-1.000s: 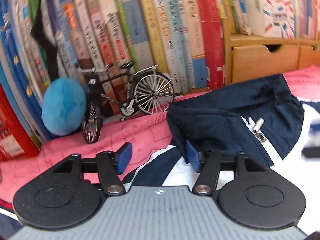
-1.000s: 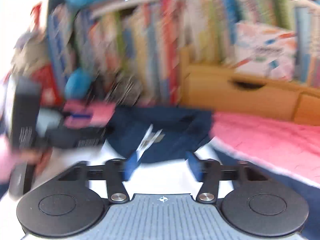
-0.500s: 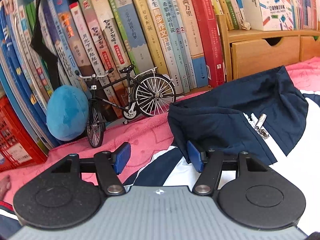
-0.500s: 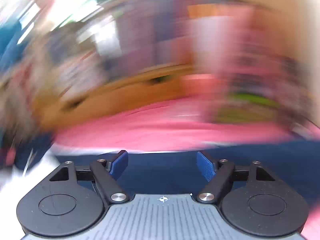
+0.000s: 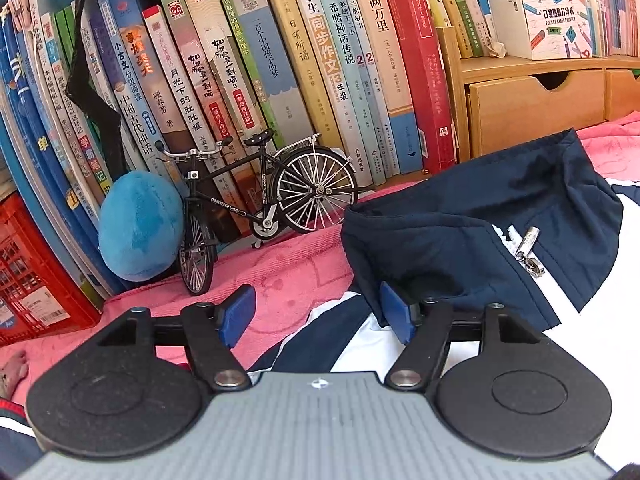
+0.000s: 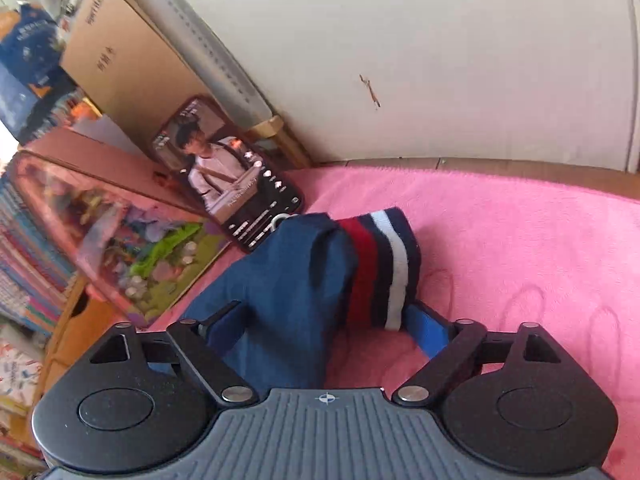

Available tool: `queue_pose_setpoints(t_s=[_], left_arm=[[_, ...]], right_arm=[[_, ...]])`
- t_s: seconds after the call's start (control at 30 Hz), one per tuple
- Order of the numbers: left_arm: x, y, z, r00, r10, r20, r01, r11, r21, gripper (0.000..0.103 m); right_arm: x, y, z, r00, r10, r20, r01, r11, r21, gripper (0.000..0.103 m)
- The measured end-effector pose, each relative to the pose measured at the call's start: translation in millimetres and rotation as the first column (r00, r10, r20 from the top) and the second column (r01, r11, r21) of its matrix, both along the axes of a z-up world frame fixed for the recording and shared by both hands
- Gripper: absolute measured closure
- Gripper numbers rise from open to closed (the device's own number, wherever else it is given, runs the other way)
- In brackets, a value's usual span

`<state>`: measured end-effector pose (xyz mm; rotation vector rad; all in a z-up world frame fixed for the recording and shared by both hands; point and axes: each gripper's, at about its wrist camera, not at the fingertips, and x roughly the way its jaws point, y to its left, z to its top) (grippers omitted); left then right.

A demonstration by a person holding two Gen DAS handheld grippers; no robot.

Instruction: Fold clothes

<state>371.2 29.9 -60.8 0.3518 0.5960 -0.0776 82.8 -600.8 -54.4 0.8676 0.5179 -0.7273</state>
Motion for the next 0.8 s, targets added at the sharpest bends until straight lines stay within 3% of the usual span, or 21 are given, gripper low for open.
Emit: queue_pose_setpoints(t_s=[0.07,0.1,0.13,0.2,0.27,0.33,0.4,0.43,0.5,0.57,0.67,0.8], left_arm=[[-1.5,-2.9,-0.9,1.0,0.001,0.008,-0.001,1.0,0.021,0.032],[-2.3,-4.6,-1.5,1.0,0.001,0.013,-0.001,0.999,0.033,0.032],[-3.1,-6.1,-2.1,1.0,0.001,0.017,-0.001,0.999,0.043,0.032],[-4.0,-7.7,-2.7,1.0,0.001,0.022,-0.002,0.998,0.055,0.032],[-4.0,-8.0,-2.9,1.0,0.001,0.022,-0.002,0.998,0.056,0.032],[-3.6,-6.6,-2.6,1.0,0.001,0.017,-0.002,0.999,0.044,0.032],[-3.1,-5.2,-2.3,1.0,0.001,0.012,-0.002,1.0,0.029,0.032],[-3.2,-5.1,-2.5,1.0,0.002,0.011,-0.002,1.0,0.026,0.032],[-3.7,-5.1,-2.7,1.0,0.001,0.011,-0.002,1.0,0.025,0.032],[-4.1,-5.5,-3.1,1.0,0.001,0.012,-0.001,1.0,0.029,0.032],[-4.5,-6.2,-3.5,1.0,0.001,0.014,-0.002,0.999,0.033,0.032],[-4.5,-5.9,-3.5,1.0,0.004,0.012,-0.004,1.0,0.028,0.031]], right_arm=[[11.8,-8.4,6.1,0.999,0.016,0.03,-0.016,1.0,-0.006,0.055],[16.3,-11.6,11.5,0.998,0.029,0.064,-0.028,1.0,-0.004,0.073],[20.7,-14.9,16.8,0.994,0.041,0.097,-0.041,0.999,-0.002,0.076],[2.7,-3.2,42.4,0.954,0.109,0.28,-0.052,0.978,-0.204,0.09],[-17.3,9.8,69.2,0.872,0.214,0.441,-0.016,0.912,-0.41,0.09],[-30.0,11.1,75.0,0.881,0.223,0.417,-0.006,0.886,-0.463,0.088],[-31.1,-4.0,57.6,0.946,0.14,0.294,-0.042,0.947,-0.318,0.08],[-31.9,-12.7,42.6,0.957,0.131,0.259,-0.077,0.975,-0.208,0.078],[-36.2,-24.0,14.4,0.967,0.123,0.223,-0.124,0.992,-0.009,0.056],[-39.0,-21.2,0.3,0.966,0.112,0.234,-0.127,0.991,0.049,0.04],[-23.4,-11.6,0.3,0.965,0.159,0.21,-0.172,0.984,0.043,0.039],[20.4,-6.9,6.2,0.982,0.161,0.095,-0.17,0.982,0.086,0.039]])
